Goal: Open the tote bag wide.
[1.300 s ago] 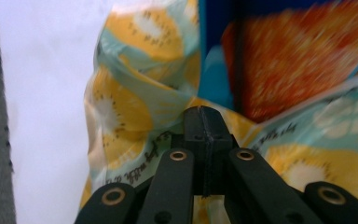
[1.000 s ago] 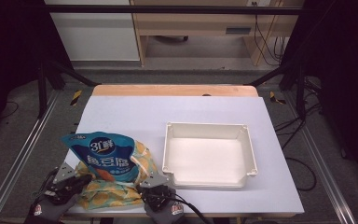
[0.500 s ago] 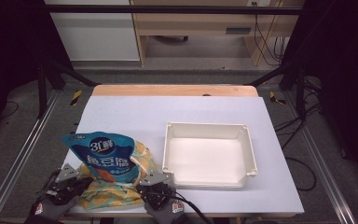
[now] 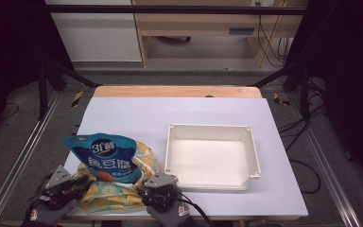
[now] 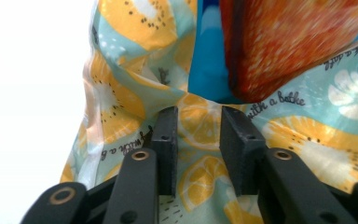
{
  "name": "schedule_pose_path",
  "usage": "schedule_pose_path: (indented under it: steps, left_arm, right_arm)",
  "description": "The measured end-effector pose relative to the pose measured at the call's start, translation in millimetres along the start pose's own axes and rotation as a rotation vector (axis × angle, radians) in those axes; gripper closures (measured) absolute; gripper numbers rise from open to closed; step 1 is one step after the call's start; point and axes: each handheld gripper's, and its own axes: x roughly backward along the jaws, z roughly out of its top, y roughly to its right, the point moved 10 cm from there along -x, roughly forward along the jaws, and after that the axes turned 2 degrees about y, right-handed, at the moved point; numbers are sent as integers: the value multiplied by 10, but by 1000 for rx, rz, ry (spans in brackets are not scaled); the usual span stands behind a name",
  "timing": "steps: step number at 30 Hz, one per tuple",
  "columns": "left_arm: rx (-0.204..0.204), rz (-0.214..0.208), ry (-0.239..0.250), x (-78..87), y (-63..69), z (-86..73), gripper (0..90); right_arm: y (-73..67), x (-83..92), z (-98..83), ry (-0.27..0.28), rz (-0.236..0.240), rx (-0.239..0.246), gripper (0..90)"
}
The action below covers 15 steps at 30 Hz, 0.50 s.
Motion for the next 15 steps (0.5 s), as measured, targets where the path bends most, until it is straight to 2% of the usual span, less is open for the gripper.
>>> schedule_pose_path:
  steps: [15]
  left_arm:
    - [48, 12, 166, 303, 25, 290, 524]
  right_arm:
    - [107, 368, 372, 135, -28, 1, 557]
